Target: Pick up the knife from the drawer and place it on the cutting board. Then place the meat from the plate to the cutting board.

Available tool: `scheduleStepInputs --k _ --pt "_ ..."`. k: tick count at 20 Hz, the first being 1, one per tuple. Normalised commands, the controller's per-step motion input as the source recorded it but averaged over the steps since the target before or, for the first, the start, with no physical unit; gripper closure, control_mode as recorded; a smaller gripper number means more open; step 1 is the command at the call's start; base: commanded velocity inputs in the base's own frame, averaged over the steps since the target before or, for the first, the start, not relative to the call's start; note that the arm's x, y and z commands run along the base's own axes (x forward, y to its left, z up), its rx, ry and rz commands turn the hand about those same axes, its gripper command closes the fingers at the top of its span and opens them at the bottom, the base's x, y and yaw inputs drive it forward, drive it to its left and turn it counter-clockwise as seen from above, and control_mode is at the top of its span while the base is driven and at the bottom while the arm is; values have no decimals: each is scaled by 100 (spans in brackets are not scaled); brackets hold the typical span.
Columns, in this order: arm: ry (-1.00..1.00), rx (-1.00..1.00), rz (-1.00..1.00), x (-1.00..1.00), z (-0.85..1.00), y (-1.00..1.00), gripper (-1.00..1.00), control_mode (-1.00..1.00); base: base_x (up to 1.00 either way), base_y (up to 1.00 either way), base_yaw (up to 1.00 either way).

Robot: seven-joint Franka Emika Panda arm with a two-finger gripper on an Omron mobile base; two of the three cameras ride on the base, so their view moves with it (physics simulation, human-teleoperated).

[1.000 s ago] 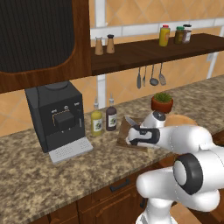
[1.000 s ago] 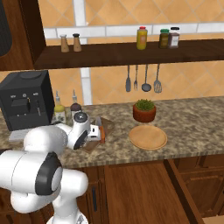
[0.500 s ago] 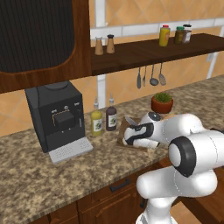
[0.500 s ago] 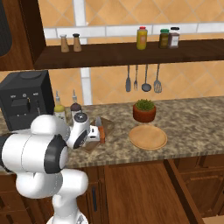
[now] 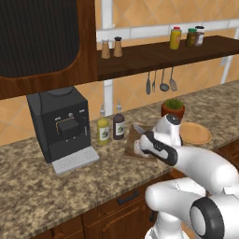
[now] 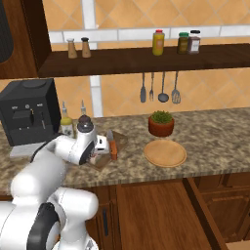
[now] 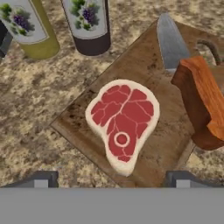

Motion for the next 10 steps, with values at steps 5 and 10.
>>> scheduleStepInputs --k 5,10 --pt "-4 0 0 -63 63 -1 -100 -100 0 0 0" --pt "-3 0 -6 -71 34 -25 -100 -100 0 0 0"
